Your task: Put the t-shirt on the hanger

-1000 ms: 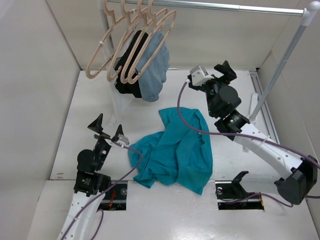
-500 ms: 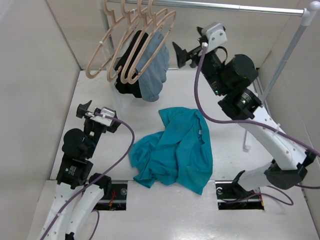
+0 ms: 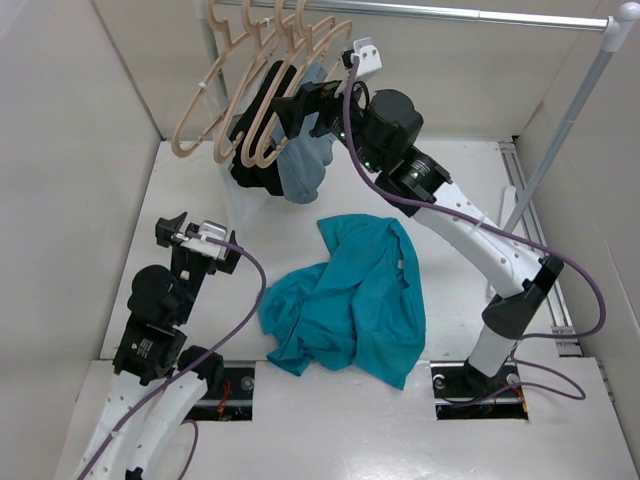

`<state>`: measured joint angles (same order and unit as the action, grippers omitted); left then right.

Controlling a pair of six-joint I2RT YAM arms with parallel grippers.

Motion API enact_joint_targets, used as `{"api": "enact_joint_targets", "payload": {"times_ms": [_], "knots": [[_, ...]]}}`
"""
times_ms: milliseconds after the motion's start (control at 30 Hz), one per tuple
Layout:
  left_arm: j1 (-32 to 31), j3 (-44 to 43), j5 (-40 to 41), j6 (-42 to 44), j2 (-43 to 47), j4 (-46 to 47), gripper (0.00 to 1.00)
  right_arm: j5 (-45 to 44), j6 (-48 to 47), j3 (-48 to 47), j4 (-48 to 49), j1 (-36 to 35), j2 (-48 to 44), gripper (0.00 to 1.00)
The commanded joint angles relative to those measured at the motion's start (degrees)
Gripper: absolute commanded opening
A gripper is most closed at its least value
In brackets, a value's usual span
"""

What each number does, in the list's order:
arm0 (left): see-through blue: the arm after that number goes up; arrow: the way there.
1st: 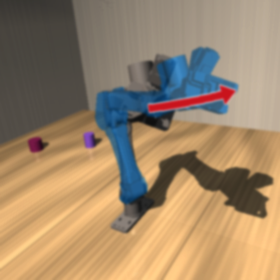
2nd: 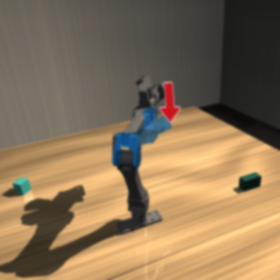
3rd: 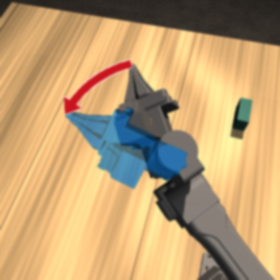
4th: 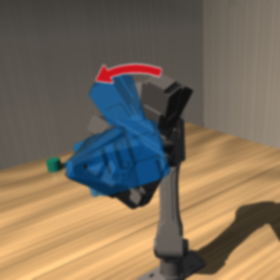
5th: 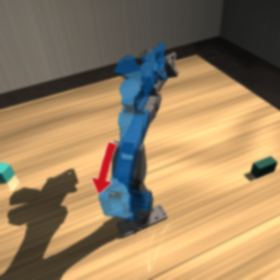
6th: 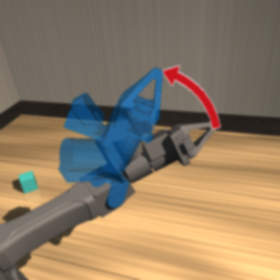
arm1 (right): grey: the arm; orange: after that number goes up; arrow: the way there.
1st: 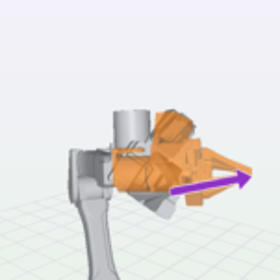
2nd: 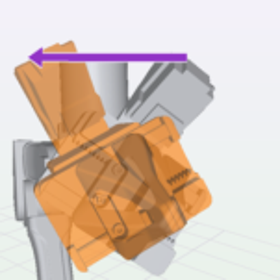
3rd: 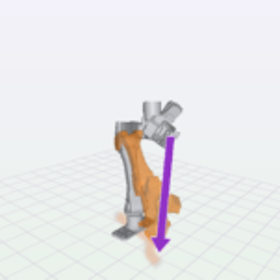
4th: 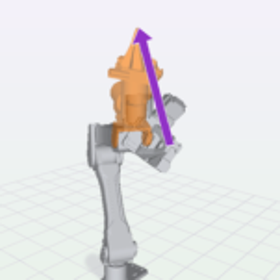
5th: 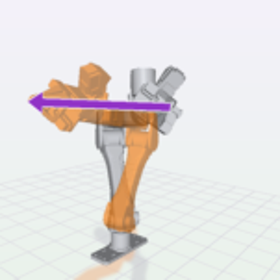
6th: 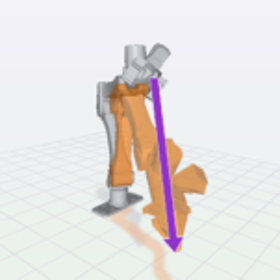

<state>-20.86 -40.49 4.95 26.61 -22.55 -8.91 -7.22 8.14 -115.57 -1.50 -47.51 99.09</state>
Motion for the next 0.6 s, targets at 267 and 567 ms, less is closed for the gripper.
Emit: {"api": "enact_joint_targets", "payload": {"times_ms": [267,567], "knots": [[-0.4,1.6,0.3,-2.3,1.8,1.8,1.00,-3.6,8.5,-3.9,3.1,-0.2,2.9,0.81],[-0.4,2.1,0.3,-2.8,2.9,1.8,1.00,-5.9,10.6,-4.4,4.3,-0.2,4.5,0.77]]}}
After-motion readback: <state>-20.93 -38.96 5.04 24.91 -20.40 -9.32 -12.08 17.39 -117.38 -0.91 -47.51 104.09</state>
